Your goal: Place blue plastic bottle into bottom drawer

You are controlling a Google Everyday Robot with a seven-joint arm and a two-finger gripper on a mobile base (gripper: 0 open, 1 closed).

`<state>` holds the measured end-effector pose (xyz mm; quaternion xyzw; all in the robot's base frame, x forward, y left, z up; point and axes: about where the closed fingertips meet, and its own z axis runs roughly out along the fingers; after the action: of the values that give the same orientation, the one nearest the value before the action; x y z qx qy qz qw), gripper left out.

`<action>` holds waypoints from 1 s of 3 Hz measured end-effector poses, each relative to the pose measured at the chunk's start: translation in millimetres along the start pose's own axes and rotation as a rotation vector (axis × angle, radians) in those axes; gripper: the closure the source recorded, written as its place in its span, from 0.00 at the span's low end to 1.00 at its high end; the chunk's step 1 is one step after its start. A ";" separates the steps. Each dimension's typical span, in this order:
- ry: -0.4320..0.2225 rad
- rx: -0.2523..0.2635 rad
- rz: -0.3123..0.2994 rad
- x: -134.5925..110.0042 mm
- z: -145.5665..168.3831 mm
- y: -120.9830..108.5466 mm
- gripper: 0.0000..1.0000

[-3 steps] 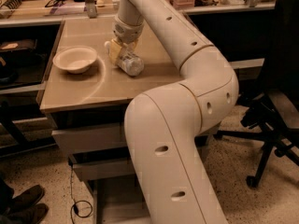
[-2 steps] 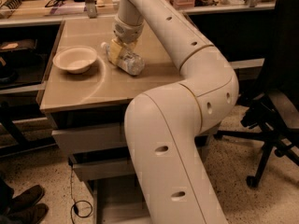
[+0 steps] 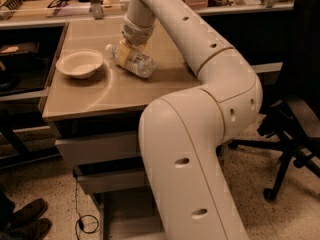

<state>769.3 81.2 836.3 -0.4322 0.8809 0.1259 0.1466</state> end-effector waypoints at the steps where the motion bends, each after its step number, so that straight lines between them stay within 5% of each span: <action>1: -0.029 -0.003 0.031 12.8 -12.0 5.1 1.00; 3: -0.025 0.005 0.128 76.3 -40.1 37.3 1.00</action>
Offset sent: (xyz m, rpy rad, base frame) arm -0.1049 -0.0534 -0.0044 0.0210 0.0376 -0.1216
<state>689.0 34.1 849.0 -0.3729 0.9051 0.1380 0.1504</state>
